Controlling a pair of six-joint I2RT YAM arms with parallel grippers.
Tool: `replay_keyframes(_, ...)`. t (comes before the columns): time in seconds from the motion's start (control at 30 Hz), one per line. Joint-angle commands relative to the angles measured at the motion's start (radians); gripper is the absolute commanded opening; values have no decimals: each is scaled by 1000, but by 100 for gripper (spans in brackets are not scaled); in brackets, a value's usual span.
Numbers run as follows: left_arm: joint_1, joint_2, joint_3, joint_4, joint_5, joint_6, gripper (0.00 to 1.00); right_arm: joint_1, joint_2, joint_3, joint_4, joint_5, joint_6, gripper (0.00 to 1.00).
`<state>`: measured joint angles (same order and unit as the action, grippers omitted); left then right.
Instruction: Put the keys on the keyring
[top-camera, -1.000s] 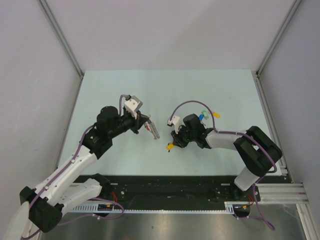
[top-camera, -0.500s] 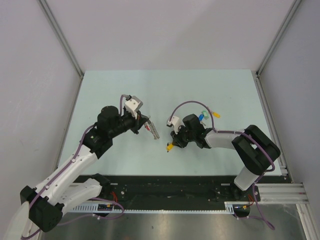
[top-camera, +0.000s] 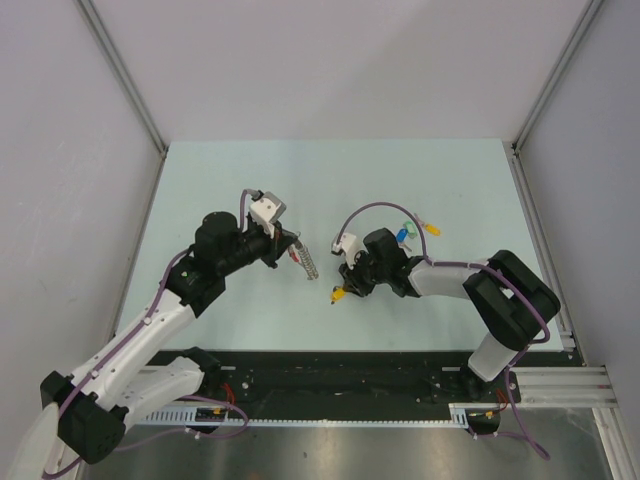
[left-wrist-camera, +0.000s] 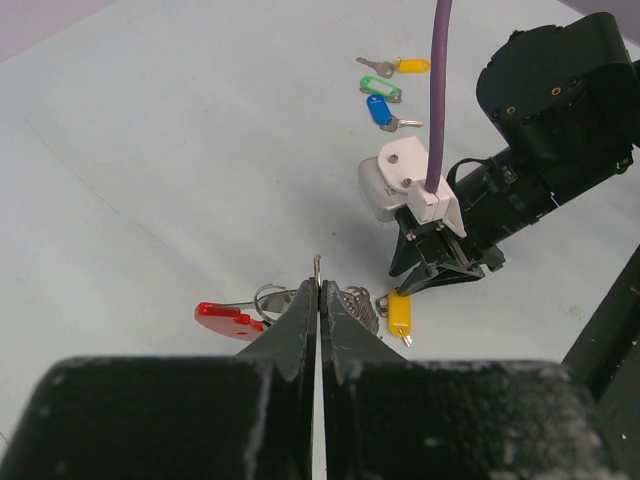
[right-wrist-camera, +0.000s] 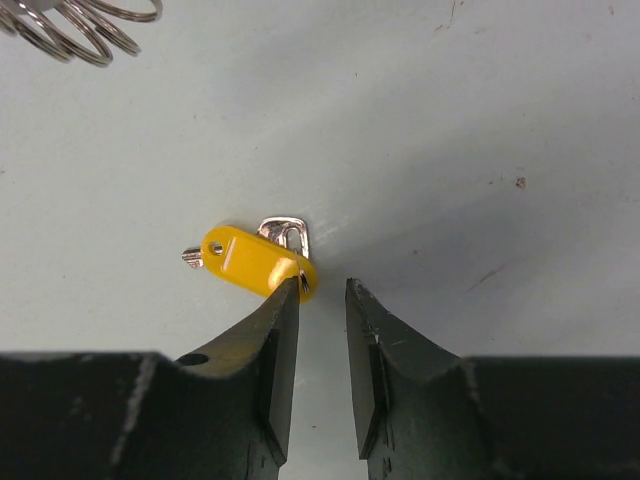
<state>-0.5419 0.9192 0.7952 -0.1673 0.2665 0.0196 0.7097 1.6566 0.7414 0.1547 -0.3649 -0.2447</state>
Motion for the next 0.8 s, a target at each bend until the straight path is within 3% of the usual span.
replay_keyframes(0.0, 8, -2, 52, 38, 11, 19, 0, 5, -14, 41, 9, 14, -24, 30)
replay_keyframes(0.77, 7, 4, 52, 35, 10, 22, 0, 7, 32, 62, -21, -11, -45, 25)
